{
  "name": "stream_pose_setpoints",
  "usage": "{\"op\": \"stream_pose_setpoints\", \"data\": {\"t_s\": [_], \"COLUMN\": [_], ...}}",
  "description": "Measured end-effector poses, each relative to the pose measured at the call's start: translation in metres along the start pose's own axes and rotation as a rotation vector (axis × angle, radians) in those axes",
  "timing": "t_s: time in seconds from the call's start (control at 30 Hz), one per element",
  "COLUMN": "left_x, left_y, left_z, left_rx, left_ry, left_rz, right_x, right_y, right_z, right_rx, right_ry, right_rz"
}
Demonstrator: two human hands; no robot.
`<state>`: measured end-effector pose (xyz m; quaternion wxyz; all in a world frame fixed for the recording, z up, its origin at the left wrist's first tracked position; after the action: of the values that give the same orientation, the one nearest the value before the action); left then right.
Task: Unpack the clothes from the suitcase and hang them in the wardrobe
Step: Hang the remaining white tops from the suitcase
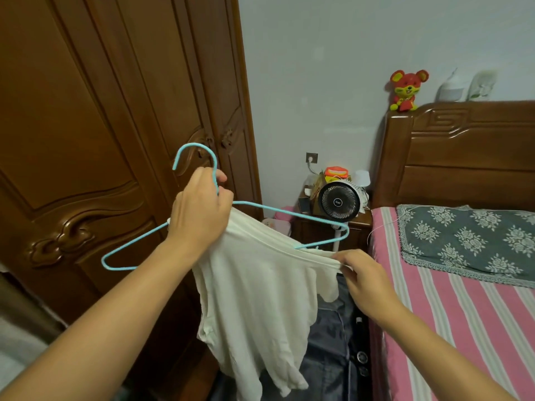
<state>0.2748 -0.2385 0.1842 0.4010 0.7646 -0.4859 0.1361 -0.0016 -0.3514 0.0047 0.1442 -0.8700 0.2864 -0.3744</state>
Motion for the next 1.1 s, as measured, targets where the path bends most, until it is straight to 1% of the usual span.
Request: {"op": "stream_pose_setpoints", "data": {"t_s": [0.13, 0.2, 0.23, 0.3, 0.37, 0.47, 0.5, 0.53, 0.57, 0.6, 0.67, 0.7, 0.8, 0.83, 0.87, 0.93, 1.0, 1.03, 1.1], "left_x": [0.014, 0.019, 0.020, 0.020, 0.018, -0.002, -0.010, -0.017, -0.019, -0.018, -0.013, -0.011, -0.006, -0.004, -0.002, -0.001, -0.008, -0.010, -0.005], "left_y": [-0.016, -0.019, -0.018, -0.018, -0.024, -0.024, -0.025, -0.022, -0.018, -0.012, -0.001, 0.004, 0.015, 0.017, 0.021, 0.037, 0.054, 0.054, 0.032], "left_z": [-0.012, -0.013, -0.012, -0.012, -0.010, 0.003, 0.010, 0.015, 0.019, 0.019, 0.017, 0.014, 0.001, 0.000, 0.001, 0.009, 0.019, 0.021, 0.010], "left_rx": [-0.281, -0.365, -0.363, -0.307, -0.163, 0.254, 0.332, 0.339, 0.295, 0.212, 0.021, -0.049, -0.193, -0.207, -0.210, -0.214, -0.179, -0.109, 0.089], "left_ry": [0.035, 0.041, 0.034, 0.003, -0.036, -0.139, -0.181, -0.226, -0.255, -0.265, -0.258, -0.243, -0.199, -0.202, -0.207, -0.242, -0.331, -0.359, -0.332], "left_rz": [-0.200, -0.242, -0.233, -0.173, -0.061, 0.265, 0.338, 0.358, 0.340, 0.298, 0.203, 0.179, 0.147, 0.138, 0.139, 0.189, 0.245, 0.252, 0.239], "right_x": [0.003, 0.007, 0.010, 0.016, 0.022, 0.036, 0.043, 0.051, 0.061, 0.071, 0.091, 0.096, 0.093, 0.089, 0.089, 0.095, 0.103, 0.107, 0.114], "right_y": [-0.011, -0.018, -0.019, -0.019, -0.019, -0.029, -0.036, -0.048, -0.065, -0.082, -0.102, -0.099, -0.074, -0.069, -0.069, -0.088, -0.108, -0.109, -0.091], "right_z": [-0.002, -0.003, -0.007, -0.021, -0.042, -0.072, -0.080, -0.083, -0.084, -0.081, -0.071, -0.062, -0.042, -0.039, -0.036, -0.032, -0.030, -0.033, -0.054], "right_rx": [0.035, 0.048, 0.041, 0.004, -0.075, -0.258, -0.274, -0.267, -0.240, -0.194, -0.081, -0.092, -0.275, -0.300, -0.293, -0.265, -0.236, -0.246, -0.253], "right_ry": [0.026, 0.047, 0.063, 0.102, 0.122, 0.108, 0.104, 0.100, 0.087, 0.056, -0.059, -0.140, -0.420, -0.468, -0.456, -0.370, -0.294, -0.269, -0.181], "right_rz": [-0.083, -0.138, -0.152, -0.166, -0.212, -0.313, -0.342, -0.386, -0.441, -0.480, -0.466, -0.438, -0.318, -0.264, -0.241, -0.264, -0.305, -0.303, -0.245]}}
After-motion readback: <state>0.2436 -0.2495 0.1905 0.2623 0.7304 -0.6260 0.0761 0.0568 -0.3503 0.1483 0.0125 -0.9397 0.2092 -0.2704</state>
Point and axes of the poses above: each hand's wrist, its own x-axis towards the middle knuckle, its own z-axis out of the palm, y = z × x, the point moved 7 cm from there along x, towards the middle knuckle, and after that the axes turned 9 degrees about -z, right-handed, at the moved point
